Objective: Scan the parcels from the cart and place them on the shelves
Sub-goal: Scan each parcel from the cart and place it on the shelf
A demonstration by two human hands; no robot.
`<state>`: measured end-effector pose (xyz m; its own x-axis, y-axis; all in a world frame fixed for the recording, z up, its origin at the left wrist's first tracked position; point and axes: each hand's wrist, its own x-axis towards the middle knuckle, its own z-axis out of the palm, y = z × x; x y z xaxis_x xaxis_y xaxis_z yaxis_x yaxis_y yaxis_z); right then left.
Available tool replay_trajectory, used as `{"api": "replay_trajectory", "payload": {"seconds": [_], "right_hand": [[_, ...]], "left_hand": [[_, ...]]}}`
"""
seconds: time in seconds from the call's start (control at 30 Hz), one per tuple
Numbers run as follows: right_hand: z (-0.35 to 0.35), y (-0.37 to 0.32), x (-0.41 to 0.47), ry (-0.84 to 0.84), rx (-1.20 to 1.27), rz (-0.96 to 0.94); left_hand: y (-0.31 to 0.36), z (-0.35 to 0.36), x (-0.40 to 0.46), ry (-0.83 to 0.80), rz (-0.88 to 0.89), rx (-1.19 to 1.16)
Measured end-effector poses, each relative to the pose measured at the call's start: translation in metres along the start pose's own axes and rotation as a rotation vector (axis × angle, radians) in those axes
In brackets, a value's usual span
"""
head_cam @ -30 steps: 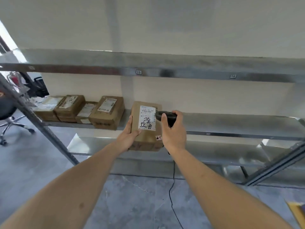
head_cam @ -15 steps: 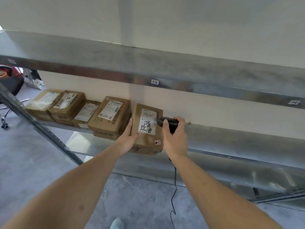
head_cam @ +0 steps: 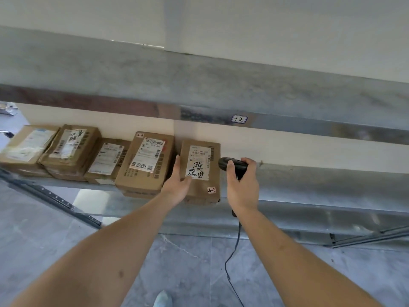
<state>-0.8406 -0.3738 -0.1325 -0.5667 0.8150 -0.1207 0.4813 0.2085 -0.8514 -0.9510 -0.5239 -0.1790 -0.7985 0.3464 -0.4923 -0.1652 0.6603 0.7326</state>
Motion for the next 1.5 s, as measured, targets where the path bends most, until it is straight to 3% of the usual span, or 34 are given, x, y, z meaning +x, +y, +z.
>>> {"api": "replay_trajectory", "payload": {"seconds": [0.2, 0.27, 0.37, 0.47, 1.0, 1.27, 1.5], "right_hand": [[0.006, -0.008, 0.006, 0.002, -0.017, -0.022], [0.006, -0.008, 0.01, -0.001, -0.009, -0.023], [0.004, -0.009, 0.016, -0.002, 0.005, -0.014], [0.002, -0.007, 0.019, -0.016, 0.019, -0.014], [-0.002, -0.004, 0.026, -0.058, 0.012, -0.038], [-0.012, -0.001, 0.014, -0.019, 0.024, -0.034], [-0.034, -0.011, -0.01, 0.088, 0.032, -0.027]], "left_hand": [[0.031, 0.007, 0.0, 0.107, 0.29, 0.555], [0.044, 0.013, 0.0, 0.061, 0.387, 0.727], [0.062, 0.024, -0.008, -0.1, 0.351, 0.91], [0.06, 0.031, -0.004, -0.131, 0.307, 1.008], [0.035, 0.02, 0.016, -0.064, 0.317, 0.985], [0.043, 0.014, 0.014, -0.08, 0.327, 0.961], [0.067, 0.002, -0.001, -0.018, 0.435, 0.927]]}}
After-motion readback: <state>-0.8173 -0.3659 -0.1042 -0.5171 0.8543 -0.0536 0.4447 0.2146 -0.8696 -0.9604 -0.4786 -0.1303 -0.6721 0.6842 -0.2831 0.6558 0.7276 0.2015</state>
